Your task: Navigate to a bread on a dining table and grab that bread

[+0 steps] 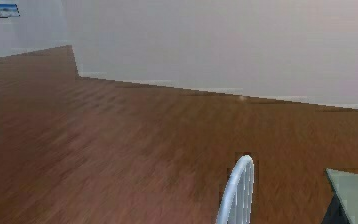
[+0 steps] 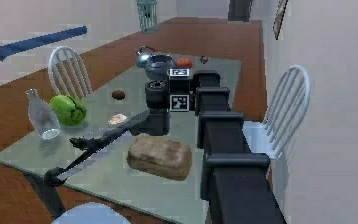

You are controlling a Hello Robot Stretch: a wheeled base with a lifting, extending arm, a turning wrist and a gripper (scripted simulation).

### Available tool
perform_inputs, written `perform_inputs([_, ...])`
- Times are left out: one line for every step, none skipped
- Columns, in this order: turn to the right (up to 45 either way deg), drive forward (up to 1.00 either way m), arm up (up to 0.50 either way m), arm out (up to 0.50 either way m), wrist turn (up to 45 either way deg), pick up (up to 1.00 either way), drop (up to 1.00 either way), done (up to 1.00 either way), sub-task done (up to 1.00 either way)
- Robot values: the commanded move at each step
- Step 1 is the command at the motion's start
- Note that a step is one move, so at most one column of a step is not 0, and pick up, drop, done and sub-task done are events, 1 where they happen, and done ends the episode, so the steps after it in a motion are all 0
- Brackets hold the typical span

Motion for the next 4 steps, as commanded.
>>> perform_inputs([0.0,0.0,0.0,0.0,45.0,0.0,0.0,0.0,0.0])
perform_inputs([0.0,0.0,0.0,0.0,45.0,0.0,0.0,0.0,0.0])
perform_inputs([0.0,0.0,0.0,0.0,12.0,0.0,0.0,0.0,0.0])
perform_inputs([0.0,0.0,-0.26,0.0,0.0,0.0,0.0,0.0,0.0])
